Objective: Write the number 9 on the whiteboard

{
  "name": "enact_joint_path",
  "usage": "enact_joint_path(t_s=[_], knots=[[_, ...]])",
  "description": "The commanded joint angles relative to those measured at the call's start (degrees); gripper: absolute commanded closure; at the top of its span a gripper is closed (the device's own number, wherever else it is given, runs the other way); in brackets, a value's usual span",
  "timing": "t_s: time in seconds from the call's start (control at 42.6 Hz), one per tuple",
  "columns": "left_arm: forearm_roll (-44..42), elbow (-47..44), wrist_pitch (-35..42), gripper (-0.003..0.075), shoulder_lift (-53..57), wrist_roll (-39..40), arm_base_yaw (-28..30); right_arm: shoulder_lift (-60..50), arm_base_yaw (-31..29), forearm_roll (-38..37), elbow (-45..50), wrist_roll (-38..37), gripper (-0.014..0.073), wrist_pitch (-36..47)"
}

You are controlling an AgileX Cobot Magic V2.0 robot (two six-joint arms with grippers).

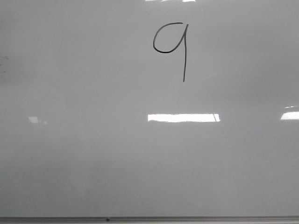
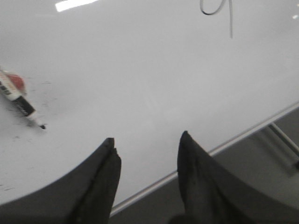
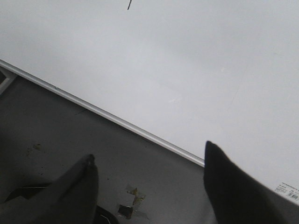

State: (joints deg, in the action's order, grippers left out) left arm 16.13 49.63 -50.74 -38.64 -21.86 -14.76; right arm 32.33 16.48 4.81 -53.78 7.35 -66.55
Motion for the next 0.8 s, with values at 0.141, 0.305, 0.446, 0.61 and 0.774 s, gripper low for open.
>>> enact_joint_path(t_s=[0.141, 0.305, 0.446, 0.61, 0.774], knots=[[-4.8, -0.1, 0.9, 0.0425, 5.4, 9.0, -4.4, 0.2, -0.2, -0.4, -1.1, 0.4, 0.0087, 3.2], [-7.6, -0.1, 2.1, 0.0425, 5.7, 12.0, -4.4, 0.2, -0.2, -0.4, -1.1, 0.4, 0.0087, 3.3], [-7.6, -0.1, 2.1, 0.0478, 5.7, 12.2, -4.4, 0.2, -0.2, -0.4, -1.1, 0.4, 0.0188, 3.1], [-7.6, -0.1, 2.6, 0.0676, 5.7, 12.2, -4.4, 0.2, -0.2, -0.4, -1.1, 0.4, 0.0514, 3.1], [-7.6, -0.1, 3.0, 0.0739, 5.7, 12.2, -4.4, 0.2, -0.2, -0.4, -1.1, 0.4, 0.0661, 3.3]])
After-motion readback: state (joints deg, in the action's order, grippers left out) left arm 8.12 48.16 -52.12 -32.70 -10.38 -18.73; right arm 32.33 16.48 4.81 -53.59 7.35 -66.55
